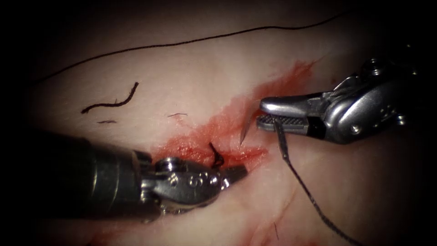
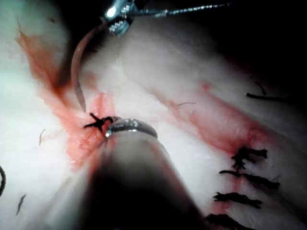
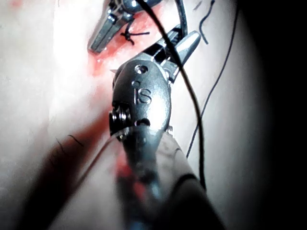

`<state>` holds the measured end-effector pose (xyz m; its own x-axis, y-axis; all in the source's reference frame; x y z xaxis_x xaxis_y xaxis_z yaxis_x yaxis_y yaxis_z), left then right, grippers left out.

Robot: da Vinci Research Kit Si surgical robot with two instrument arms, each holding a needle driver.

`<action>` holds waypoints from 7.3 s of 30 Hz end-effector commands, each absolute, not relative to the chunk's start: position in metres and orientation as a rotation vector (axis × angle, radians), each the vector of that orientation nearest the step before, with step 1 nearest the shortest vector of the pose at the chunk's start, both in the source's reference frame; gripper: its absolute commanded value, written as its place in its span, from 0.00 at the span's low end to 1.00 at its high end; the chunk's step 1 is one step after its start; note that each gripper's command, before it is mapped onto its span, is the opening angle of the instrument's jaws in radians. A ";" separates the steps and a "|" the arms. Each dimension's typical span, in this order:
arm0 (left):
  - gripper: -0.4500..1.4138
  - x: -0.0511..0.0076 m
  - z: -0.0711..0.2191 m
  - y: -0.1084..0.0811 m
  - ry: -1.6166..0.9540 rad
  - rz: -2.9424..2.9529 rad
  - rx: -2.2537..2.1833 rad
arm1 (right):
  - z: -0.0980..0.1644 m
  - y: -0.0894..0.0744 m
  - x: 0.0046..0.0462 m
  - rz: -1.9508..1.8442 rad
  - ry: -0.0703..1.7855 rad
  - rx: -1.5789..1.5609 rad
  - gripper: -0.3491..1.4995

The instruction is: Wound Closure

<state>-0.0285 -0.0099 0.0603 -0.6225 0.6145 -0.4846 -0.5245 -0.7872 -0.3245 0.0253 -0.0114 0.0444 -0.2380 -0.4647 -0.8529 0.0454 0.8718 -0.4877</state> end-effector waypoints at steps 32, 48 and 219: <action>0.00 -0.0285 0.061 -0.010 -0.259 2.362 -0.682 | 0.047 -0.013 0.0274 -0.536 1.732 -0.331 0.00; 0.00 -0.0282 0.062 -0.010 -0.271 2.368 -0.652 | 0.048 -0.014 0.0275 -0.550 1.719 -0.328 0.00; 0.00 -0.0273 0.064 -0.012 -0.299 2.415 -0.524 | 0.054 -0.020 0.0271 -0.444 1.622 -0.458 0.00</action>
